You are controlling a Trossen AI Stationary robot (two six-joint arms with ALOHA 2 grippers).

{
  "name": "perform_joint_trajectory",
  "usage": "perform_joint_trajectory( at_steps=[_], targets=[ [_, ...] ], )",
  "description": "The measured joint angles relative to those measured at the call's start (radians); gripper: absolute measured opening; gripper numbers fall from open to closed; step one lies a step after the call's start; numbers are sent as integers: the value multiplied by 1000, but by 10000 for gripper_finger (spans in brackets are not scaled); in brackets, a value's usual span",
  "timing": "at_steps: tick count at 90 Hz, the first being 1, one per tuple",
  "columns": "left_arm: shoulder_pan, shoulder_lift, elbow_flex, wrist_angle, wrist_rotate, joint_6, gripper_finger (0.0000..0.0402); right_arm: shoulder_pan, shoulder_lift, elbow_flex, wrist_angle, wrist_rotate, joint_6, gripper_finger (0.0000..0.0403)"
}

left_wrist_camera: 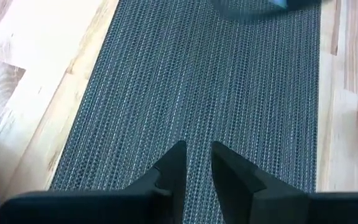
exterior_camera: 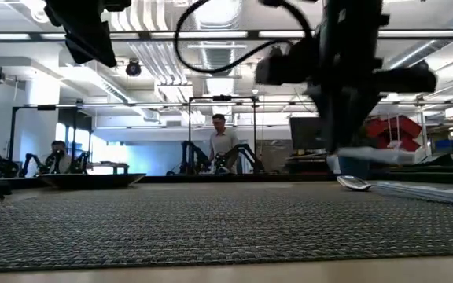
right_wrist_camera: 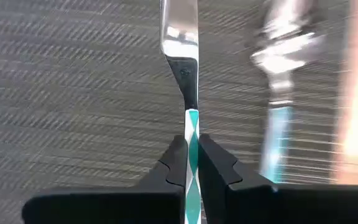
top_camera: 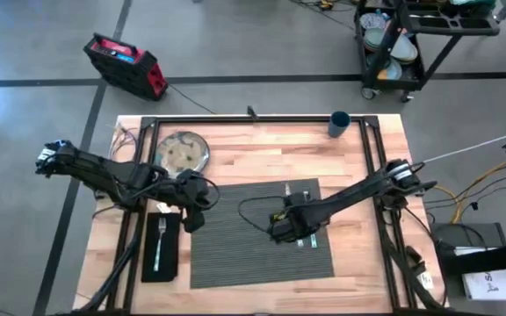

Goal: Set table place
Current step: Adjust the white and blue patterned knife on the dark blue table mat, then put the white and blue plate on the dark blue table mat

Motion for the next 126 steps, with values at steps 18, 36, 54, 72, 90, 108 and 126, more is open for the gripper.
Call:
perform_joint_trajectory(
  at_steps=[18,36,54,72,90,108,126],
  targets=[
    [-1,0,0,-1,7,-5,59,-6,14,-83,81,-50,44,0],
    [-2,0,0,-2,8,-15,59,-6,10,-137,174,-78,69,0],
    [-11,0,0,-1,8,-21,59,1,8,-146,185,-67,84,0],
    [-23,0,0,-2,8,-24,59,10,8,-141,188,-43,95,18],
    [-22,0,0,-2,8,-27,59,23,8,-139,189,-43,118,66],
    [-23,0,0,-2,9,-28,59,39,-10,-139,188,-25,132,92],
    [-22,0,0,2,8,-21,59,51,-123,-130,186,119,124,103]
  ],
)
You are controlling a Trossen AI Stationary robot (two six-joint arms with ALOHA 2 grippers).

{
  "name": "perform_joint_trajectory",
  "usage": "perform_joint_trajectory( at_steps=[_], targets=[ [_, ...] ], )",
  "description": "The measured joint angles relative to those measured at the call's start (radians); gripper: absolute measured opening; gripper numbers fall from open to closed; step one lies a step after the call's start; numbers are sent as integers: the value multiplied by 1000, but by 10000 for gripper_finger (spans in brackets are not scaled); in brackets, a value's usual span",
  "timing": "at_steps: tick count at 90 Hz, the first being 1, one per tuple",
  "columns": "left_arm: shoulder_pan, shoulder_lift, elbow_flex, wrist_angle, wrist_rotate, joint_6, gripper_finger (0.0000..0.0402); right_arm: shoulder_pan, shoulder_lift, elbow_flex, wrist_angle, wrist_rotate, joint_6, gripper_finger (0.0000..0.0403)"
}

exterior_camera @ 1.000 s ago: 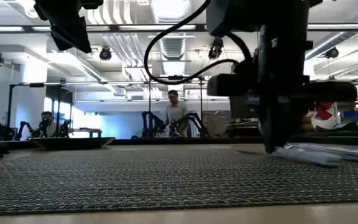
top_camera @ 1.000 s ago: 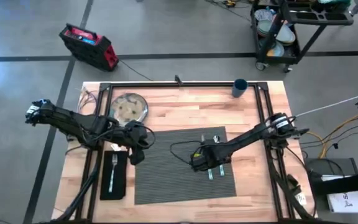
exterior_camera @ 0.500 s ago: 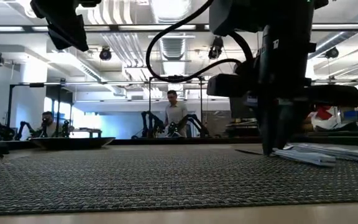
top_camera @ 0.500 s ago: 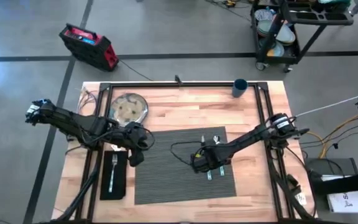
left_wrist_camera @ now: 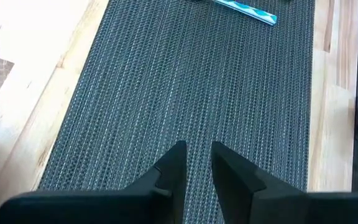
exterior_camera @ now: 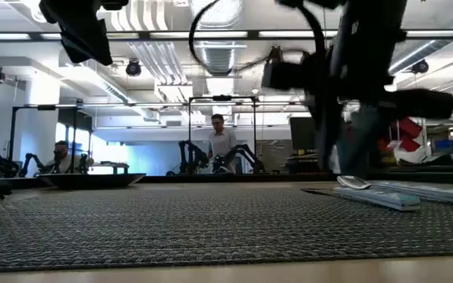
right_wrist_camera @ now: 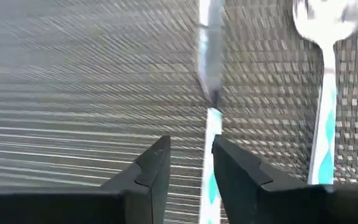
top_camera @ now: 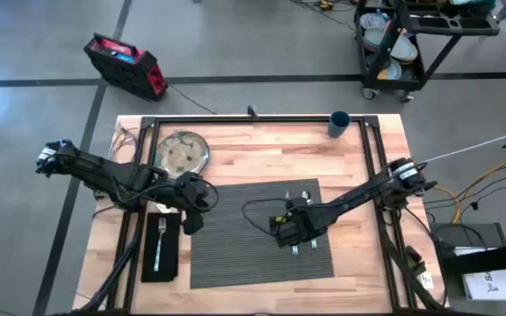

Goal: Set table place
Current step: Put the white and blue plate on the dark blue table mat

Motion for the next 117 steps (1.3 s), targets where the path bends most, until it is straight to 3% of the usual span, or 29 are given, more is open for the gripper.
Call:
perform_joint_trajectory(
  at_steps=[19,56,69,82,94,103,117],
  targets=[
    [1,0,0,37,-8,5,59,20,-152,59,1,202,-141,107],
    [1,0,0,311,-9,-34,59,29,-332,157,-12,362,-467,69],
    [7,20,0,432,-50,-8,59,32,-398,157,-142,456,-474,45],
    [80,113,0,389,-170,-1,59,33,-478,158,-461,507,-306,18],
    [207,238,0,318,-61,-8,59,33,-530,157,-718,477,-174,2],
    [304,312,-1,248,31,3,59,33,-566,153,-756,451,-209,4],
    [434,390,16,82,-45,9,60,33,-605,145,-759,434,-342,1]
  ],
)
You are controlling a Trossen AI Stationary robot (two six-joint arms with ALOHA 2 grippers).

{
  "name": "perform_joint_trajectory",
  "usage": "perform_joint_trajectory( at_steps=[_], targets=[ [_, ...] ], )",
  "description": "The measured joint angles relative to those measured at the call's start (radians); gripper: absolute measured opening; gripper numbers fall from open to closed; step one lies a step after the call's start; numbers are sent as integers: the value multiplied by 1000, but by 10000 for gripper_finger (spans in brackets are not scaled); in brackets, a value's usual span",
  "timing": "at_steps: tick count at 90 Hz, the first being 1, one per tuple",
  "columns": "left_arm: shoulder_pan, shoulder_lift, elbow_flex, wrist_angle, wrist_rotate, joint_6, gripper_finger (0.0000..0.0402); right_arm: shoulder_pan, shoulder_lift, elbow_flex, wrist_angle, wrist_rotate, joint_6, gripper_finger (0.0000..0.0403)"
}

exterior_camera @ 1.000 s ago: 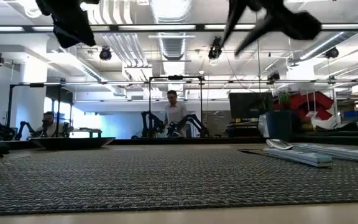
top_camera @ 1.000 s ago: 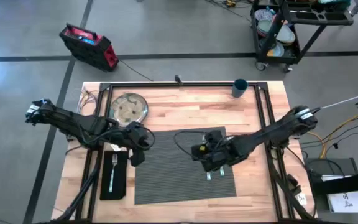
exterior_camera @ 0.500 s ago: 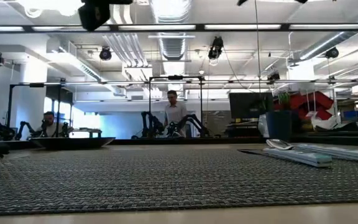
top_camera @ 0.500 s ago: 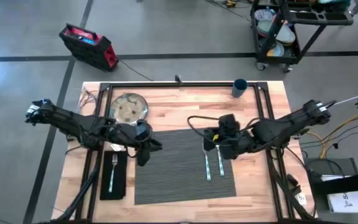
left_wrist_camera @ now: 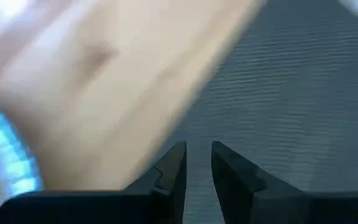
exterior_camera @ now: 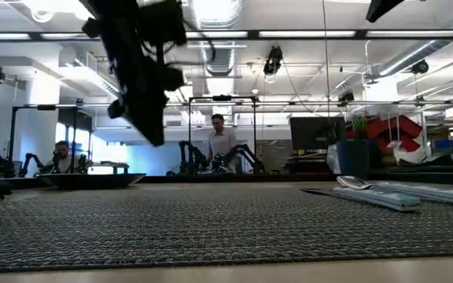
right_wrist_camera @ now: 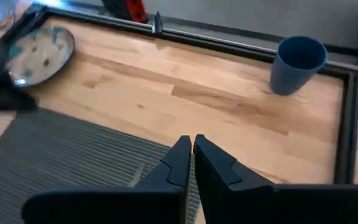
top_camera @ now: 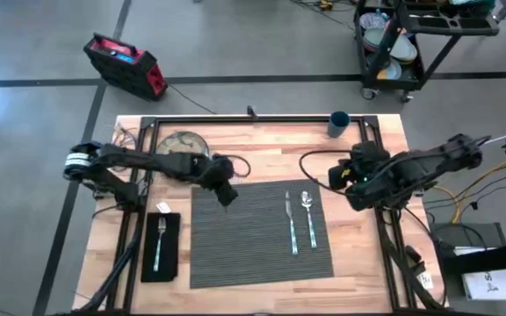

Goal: Set table place
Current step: Put the white and blue plate on the dark blue table mat

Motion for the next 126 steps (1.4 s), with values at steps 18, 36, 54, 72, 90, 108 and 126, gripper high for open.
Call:
perform_joint_trajectory(
  at_steps=[18,36,54,72,90,108,126],
  targets=[
    [104,81,4,-129,-70,29,75,0,-24,-17,0,-2,-88,3],
    [107,156,4,-231,-133,15,91,0,-39,-33,-1,-2,-113,3],
    [97,171,6,-265,-140,-6,121,0,-42,-36,-1,-2,-114,2],
    [89,165,19,-288,-184,34,173,0,-42,-38,-1,-2,-111,2],
    [89,190,11,-258,-279,38,214,0,-42,-40,-1,-2,-111,2],
    [86,256,3,-246,-283,67,216,0,-41,-40,-1,-2,-103,2],
    [82,346,6,-255,-323,63,178,-1,-41,-48,-1,-2,-94,2]
  ],
)
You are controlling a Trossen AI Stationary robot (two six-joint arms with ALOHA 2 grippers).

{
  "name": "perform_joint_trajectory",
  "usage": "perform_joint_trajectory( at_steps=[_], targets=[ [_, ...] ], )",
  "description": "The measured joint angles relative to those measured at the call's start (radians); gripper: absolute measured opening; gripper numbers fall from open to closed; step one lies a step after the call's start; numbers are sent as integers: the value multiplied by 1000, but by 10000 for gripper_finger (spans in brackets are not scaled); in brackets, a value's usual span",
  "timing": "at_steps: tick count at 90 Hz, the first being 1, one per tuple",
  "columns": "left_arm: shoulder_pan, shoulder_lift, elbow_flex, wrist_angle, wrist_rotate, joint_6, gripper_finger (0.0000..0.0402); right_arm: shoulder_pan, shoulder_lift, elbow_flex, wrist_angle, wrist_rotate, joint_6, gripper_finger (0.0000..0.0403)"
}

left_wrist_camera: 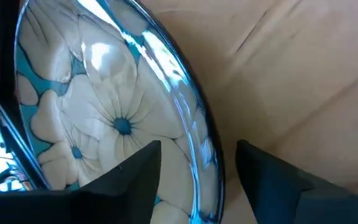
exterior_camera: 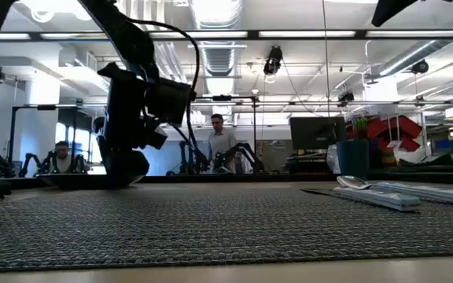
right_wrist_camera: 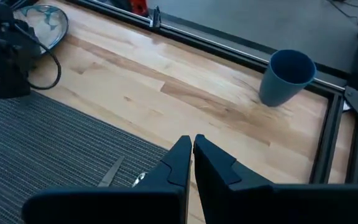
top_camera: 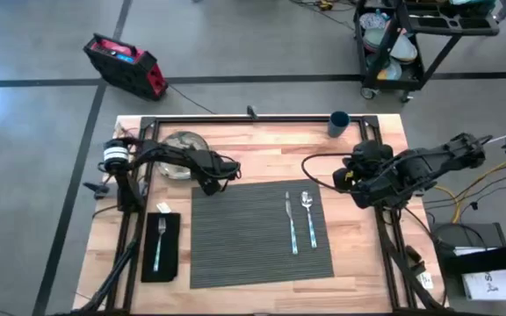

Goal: Set table place
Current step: Put the white and blue plate on the dark blue table mat

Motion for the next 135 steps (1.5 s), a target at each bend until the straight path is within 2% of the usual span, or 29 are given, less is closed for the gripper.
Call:
perform_joint_trajectory(
  at_steps=[11,31,49,73,104,135],
  targets=[
    [0,22,-2,-8,-3,-15,135,0,0,-4,0,-1,16,2],
    [3,23,-9,-47,-53,-64,25,0,0,-12,0,-10,29,2],
    [3,7,-8,-64,-29,-74,23,0,0,-23,1,-18,37,2],
    [-17,-99,34,-120,51,-101,16,0,0,-35,1,-17,25,2],
    [-126,-212,216,-152,198,-140,3,0,0,-37,0,2,-18,2],
    [-310,-216,414,-177,238,-217,2,0,0,-42,0,10,-55,2]
  ],
)
